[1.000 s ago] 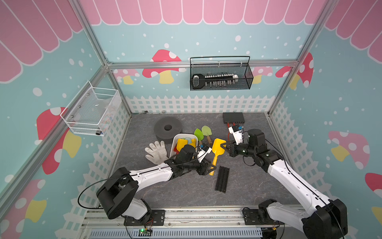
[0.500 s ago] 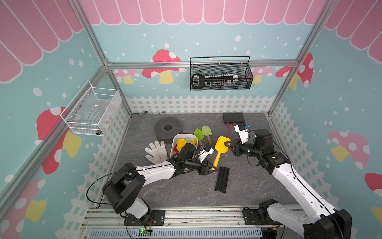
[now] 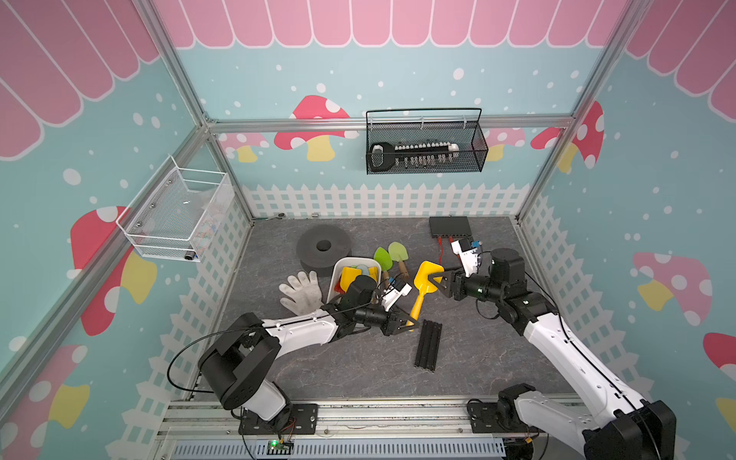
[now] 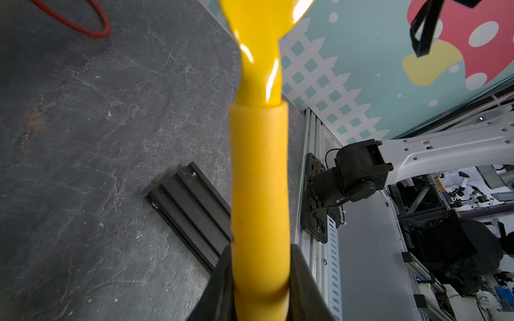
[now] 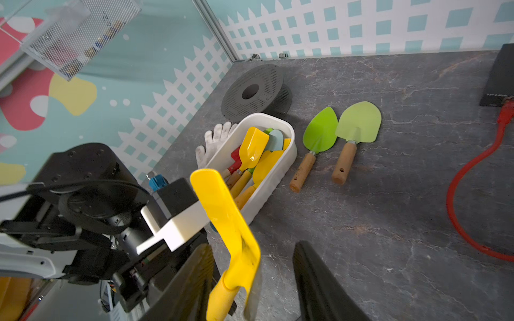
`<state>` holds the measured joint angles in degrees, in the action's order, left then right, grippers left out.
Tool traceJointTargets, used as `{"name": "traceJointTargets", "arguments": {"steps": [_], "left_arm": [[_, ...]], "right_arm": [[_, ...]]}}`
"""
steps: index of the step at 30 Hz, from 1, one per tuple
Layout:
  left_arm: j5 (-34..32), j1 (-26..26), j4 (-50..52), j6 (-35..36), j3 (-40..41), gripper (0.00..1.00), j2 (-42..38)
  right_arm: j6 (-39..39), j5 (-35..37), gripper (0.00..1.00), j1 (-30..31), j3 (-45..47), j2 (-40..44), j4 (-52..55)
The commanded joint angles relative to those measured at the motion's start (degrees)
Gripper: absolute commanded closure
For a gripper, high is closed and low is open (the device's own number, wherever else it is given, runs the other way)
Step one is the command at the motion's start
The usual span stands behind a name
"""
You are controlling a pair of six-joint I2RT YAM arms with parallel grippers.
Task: Take the shovel out of the storage box
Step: Place the shovel at the center of the board.
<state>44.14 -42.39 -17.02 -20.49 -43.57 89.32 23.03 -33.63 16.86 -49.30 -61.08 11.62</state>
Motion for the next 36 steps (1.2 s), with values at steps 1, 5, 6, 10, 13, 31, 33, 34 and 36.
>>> {"name": "traceJointTargets", "arguments": {"steps": [1, 5, 6, 10, 13, 31, 33, 34, 36], "left_arm": [[-3.95, 0.38, -2.87, -0.02, -0.40, 1.00, -0.57], [-9.16, 0.56, -4.22, -0.57, 1.05, 1.00, -1.74], [-10.97, 0.56, -4.34, -0.61, 1.48, 1.00, -2.31], [-17.80, 0.56, -4.69, -1.11, 3.19, 1.00, -4.77], [-22.85, 0.55, -5.05, -1.84, 4.47, 1.00, -6.54], [-39.63, 0.56, -10.02, -3.96, 10.52, 1.00, -11.88], [-39.68, 0.56, -9.90, -3.95, 10.61, 1.00, -12.19], [-39.72, 0.56, -9.92, -3.94, 10.69, 1.00, -12.36], [-39.62, 0.56, -10.12, -3.98, 10.83, 1.00, -12.81]], "right_arm": [[0.30, 2.06, 0.41, -0.25, 0.42, 0.95, 0.65], [1.23, 5.88, 0.40, -0.17, 0.74, 1.31, 1.94], [1.23, 6.67, 0.39, -0.16, 0.62, 1.23, 2.38], [2.21, 8.00, 0.38, 0.01, 0.69, 0.97, 3.15], [3.25, 9.00, 0.38, 0.60, 0.75, 1.22, 3.53], [5.71, 26.29, 0.44, 23.16, -6.34, -5.26, 7.51], [5.63, 27.47, 0.46, 24.85, -7.86, -6.51, 8.00], [5.71, 28.23, 0.46, 25.74, -8.73, -7.07, 8.07], [6.12, 29.56, 0.46, 27.11, -10.20, -8.33, 8.50]]}}
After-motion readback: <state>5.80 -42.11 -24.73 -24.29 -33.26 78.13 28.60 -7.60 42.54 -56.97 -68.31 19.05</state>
